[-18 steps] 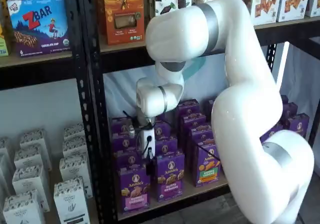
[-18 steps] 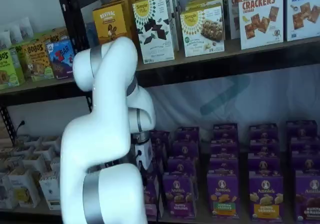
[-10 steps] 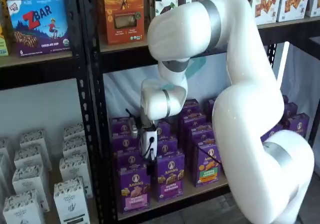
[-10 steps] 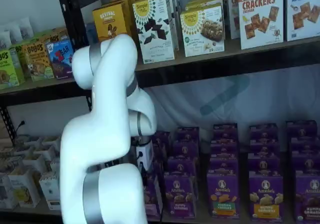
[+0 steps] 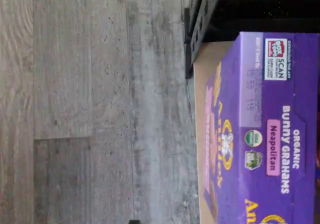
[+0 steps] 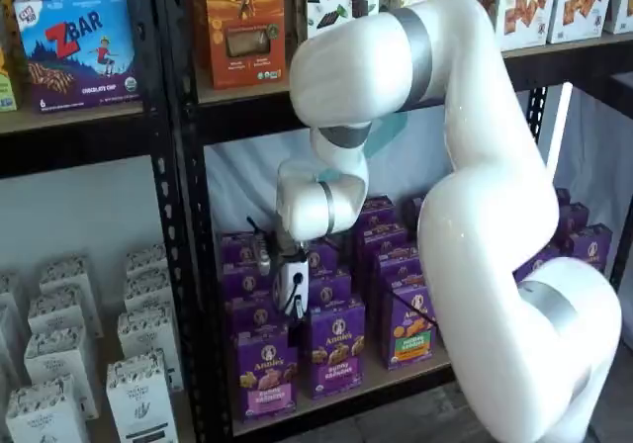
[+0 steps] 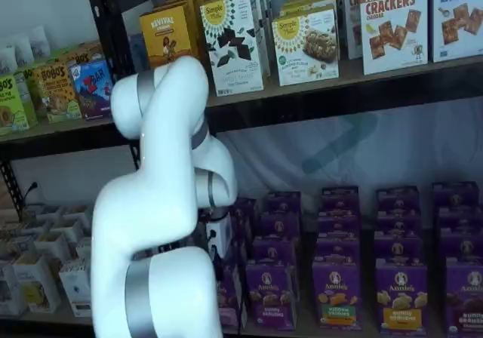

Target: Pick up the purple box with a pink patch in the middle, on the bottom shelf, the first box from the left

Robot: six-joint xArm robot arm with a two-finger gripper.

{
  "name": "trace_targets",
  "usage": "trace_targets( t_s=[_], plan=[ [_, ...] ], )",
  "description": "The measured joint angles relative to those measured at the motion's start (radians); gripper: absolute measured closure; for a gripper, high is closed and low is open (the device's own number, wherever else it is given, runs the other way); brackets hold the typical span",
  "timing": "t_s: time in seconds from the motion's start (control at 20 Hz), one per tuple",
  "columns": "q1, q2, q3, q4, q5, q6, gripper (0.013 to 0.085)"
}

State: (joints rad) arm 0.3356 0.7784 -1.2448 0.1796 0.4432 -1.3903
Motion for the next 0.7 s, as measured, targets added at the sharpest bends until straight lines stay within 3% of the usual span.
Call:
trace_targets(
  t_s=[0.7],
  plan=[
    [0.005, 0.133, -0.137, -0.053, -0.007, 0.052, 0.0130]
  ],
)
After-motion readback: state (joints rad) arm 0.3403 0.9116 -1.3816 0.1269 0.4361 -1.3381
